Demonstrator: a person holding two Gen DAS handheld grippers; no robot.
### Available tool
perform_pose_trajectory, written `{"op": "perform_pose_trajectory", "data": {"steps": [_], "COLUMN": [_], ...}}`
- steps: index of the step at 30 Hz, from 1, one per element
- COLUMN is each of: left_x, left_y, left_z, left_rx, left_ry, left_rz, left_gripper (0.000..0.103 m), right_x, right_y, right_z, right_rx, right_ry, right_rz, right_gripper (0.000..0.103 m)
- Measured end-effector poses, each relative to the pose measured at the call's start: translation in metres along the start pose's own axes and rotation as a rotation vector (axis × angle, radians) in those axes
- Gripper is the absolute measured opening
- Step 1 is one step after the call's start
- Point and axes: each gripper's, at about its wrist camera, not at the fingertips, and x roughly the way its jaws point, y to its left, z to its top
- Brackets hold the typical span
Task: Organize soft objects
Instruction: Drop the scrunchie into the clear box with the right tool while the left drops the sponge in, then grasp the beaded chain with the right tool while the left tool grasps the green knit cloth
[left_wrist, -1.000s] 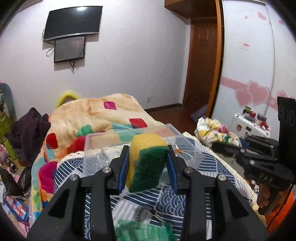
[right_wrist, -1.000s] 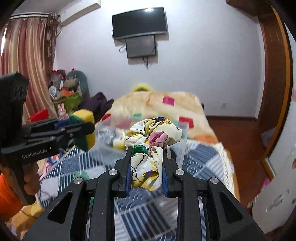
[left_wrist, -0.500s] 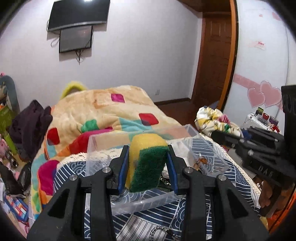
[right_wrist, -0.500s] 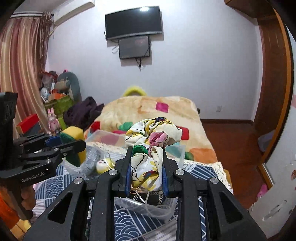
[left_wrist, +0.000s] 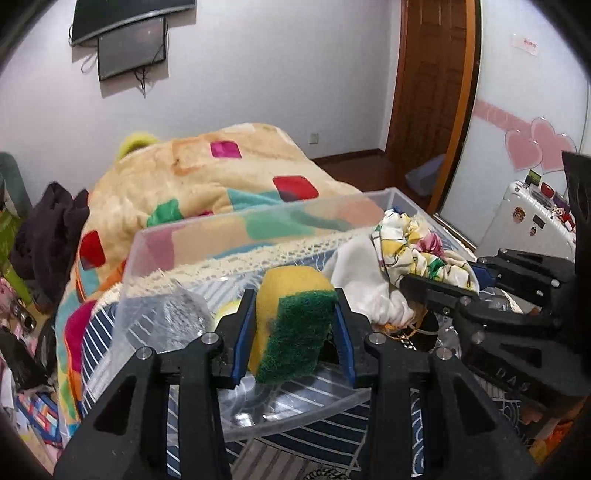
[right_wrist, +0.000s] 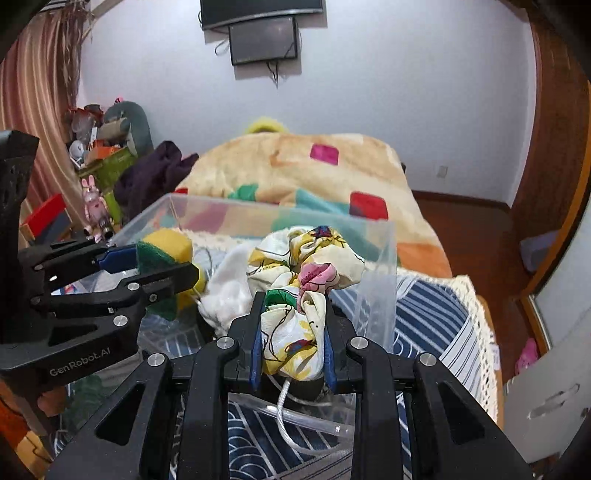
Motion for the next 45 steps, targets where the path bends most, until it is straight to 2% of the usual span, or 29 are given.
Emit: {"op": "perform_pose_trajectory", "data": {"steps": [4, 6, 9, 16, 18, 22, 24, 28, 34, 38, 40, 42, 45], "left_x": [-0.003, -0.006, -0.011, -0.041, -0.054, -0.077, -0.088, -0.101, -0.100, -0.095, -0.093, -0.091, -0.089], "left_y": [-0.001, -0.002, -0.001, 0.006, 0.008, 0.012, 0.015, 0.021, 0.026, 0.032, 0.034, 0.035, 0.032], "left_z": [-0.002, -0.003, -0.005, -0.011, -0.012, -0.017, -0.022, -0.036, -0.064, -0.088, -0.101, -0.111, -0.122], "left_rx": [0.010, 0.016, 0.002, -0.029, -0.032, -0.039, -0.050, -0.062, -0.058, -0.070, -0.081, -0.088, -0.083], "left_ry": [-0.005, -0.009, -0.013, -0.051, -0.076, -0.113, -0.128, -0.137, -0.079, -0.023, 0.009, 0.036, 0.060], "left_rz": [0.012, 0.013, -0.008, -0.043, -0.041, -0.039, -0.035, -0.005, 0.010, 0.013, 0.004, -0.007, -0.013], "left_gripper": [0.048, 0.054, 0.059, 0.066, 0.069, 0.075, 0.081, 0.083, 0.083, 0.083, 0.083, 0.083, 0.083], "right_x": [-0.005, -0.009, -0.013, -0.028, -0.035, -0.053, -0.059, -0.071, -0.065, -0.053, -0.044, -0.034, -0.018], "right_y": [0.002, 0.001, 0.000, 0.000, 0.001, 0.004, 0.008, 0.019, 0.040, 0.052, 0.056, 0.060, 0.064], "right_z": [-0.006, -0.005, -0.005, -0.008, -0.008, -0.007, -0.007, -0.011, -0.027, -0.041, -0.048, -0.054, -0.060], "right_rx": [-0.030, -0.030, -0.024, -0.026, -0.026, -0.028, -0.034, -0.049, -0.067, -0.095, -0.094, -0.089, -0.074], "right_ry": [0.000, -0.005, -0.018, -0.030, -0.049, -0.108, -0.121, -0.146, -0.121, -0.069, -0.036, 0.009, 0.075], "right_rz": [-0.031, -0.029, -0.022, 0.011, 0.012, 0.012, 0.008, 0.038, 0.094, 0.128, 0.154, 0.187, 0.230], "right_gripper": [0.027, 0.042, 0.053, 0.056, 0.069, 0.077, 0.078, 0.079, 0.080, 0.079, 0.074, 0.059, 0.048]}}
